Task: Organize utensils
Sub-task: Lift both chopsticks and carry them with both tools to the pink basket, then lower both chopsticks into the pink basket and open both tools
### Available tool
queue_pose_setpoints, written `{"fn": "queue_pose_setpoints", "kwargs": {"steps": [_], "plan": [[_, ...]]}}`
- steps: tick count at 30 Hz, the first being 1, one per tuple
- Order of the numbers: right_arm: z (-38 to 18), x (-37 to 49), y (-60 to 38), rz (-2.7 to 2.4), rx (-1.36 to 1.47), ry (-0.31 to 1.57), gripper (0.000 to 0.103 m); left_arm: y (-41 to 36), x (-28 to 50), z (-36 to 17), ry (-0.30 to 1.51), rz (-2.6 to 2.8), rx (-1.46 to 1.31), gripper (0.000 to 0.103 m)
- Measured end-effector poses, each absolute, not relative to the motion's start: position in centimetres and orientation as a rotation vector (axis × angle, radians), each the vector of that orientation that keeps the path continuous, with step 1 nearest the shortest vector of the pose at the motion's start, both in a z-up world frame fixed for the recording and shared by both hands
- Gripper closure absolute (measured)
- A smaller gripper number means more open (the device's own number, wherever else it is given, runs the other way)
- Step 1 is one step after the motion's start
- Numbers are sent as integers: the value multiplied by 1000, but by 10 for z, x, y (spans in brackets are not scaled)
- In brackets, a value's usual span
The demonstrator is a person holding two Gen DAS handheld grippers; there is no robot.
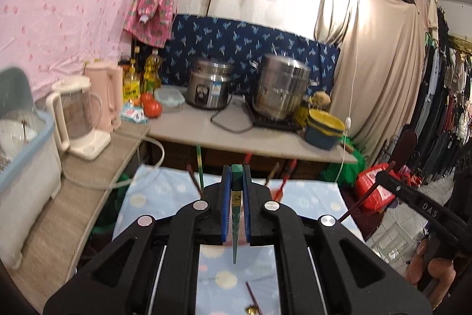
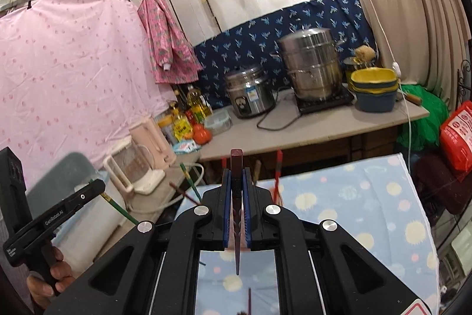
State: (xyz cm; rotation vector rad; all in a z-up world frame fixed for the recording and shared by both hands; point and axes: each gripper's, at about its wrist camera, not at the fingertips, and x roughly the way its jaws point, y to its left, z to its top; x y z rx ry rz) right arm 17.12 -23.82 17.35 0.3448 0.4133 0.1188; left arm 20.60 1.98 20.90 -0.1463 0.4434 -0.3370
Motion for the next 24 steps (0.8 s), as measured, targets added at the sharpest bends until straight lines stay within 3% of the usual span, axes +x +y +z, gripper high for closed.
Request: {"fn": "queue_pose_setpoints", "kwargs": {"steps": [10, 24], "plan": [[191, 258, -226, 119, 352, 362, 96, 20, 275, 249, 321, -295, -175, 96], [107, 313, -210, 96, 341, 532, 96, 12, 330, 166, 488, -280, -195, 96]]}}
